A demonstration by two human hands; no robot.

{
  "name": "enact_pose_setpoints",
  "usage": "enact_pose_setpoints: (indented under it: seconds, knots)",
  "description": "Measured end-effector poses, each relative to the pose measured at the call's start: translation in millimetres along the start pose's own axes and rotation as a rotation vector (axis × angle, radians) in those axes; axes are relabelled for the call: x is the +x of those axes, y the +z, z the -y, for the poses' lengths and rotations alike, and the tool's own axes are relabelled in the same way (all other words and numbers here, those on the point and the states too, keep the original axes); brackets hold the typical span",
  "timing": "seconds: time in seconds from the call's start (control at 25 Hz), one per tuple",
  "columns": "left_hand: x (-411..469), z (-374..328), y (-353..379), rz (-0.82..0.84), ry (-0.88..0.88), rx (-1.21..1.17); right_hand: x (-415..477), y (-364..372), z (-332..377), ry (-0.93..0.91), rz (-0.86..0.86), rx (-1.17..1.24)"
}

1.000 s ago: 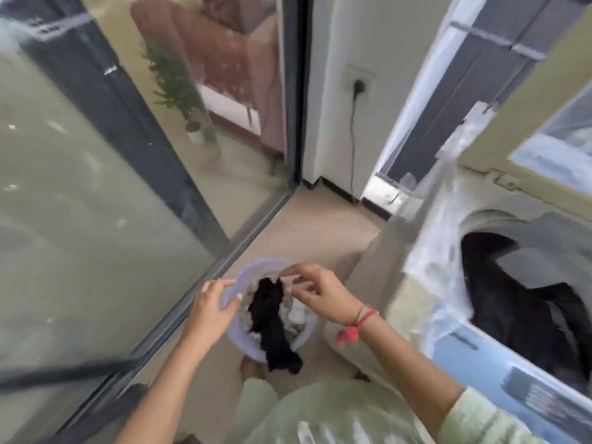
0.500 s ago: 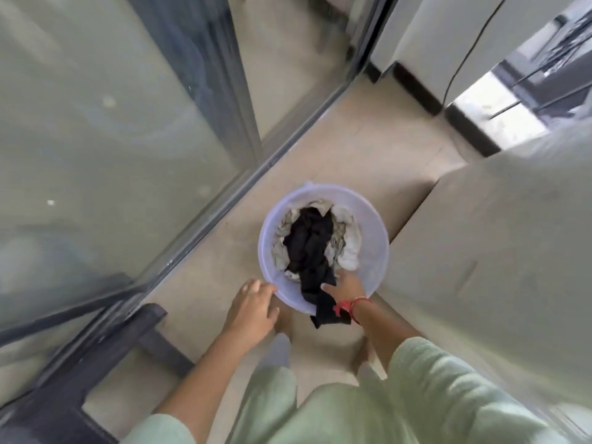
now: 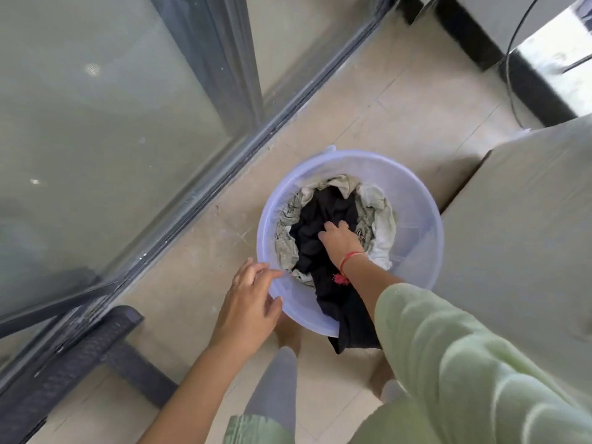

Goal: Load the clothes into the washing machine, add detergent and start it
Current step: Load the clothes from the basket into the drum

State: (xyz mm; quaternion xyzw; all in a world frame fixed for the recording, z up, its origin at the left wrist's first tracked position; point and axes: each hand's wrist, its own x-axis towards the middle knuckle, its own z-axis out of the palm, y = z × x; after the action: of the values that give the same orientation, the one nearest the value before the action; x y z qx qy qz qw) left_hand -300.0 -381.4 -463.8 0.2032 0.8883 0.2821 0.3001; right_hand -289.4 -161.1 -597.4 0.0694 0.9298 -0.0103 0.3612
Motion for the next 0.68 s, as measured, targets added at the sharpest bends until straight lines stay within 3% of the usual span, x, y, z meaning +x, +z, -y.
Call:
enact_pose_setpoints:
  seconds: [0.08,0.2,0.4,0.52,0.68]
  knots:
    - [-14,-2,-15,-0.049,-0.135,-0.104,-17,-25,-10,-0.015,-0.071,0.106]
    - [-41,-17,-51,-0.094,-0.241,-0.15,-78,-80,-18,0.122,-0.321,0.531]
    - [-60,-85,-110,0.033,-0.174,-0.187,-241,-194,-32,0.077,-0.645,0.913]
    - [-62,-153,-147,0.093,-0.179,-0.241,-345,-288,-53,-0.073,-0.881,1.117]
    - [-62,-261,-188,-0.049,0.096,-0.469,-464,-376,-89,-0.226,-1.16,1.265]
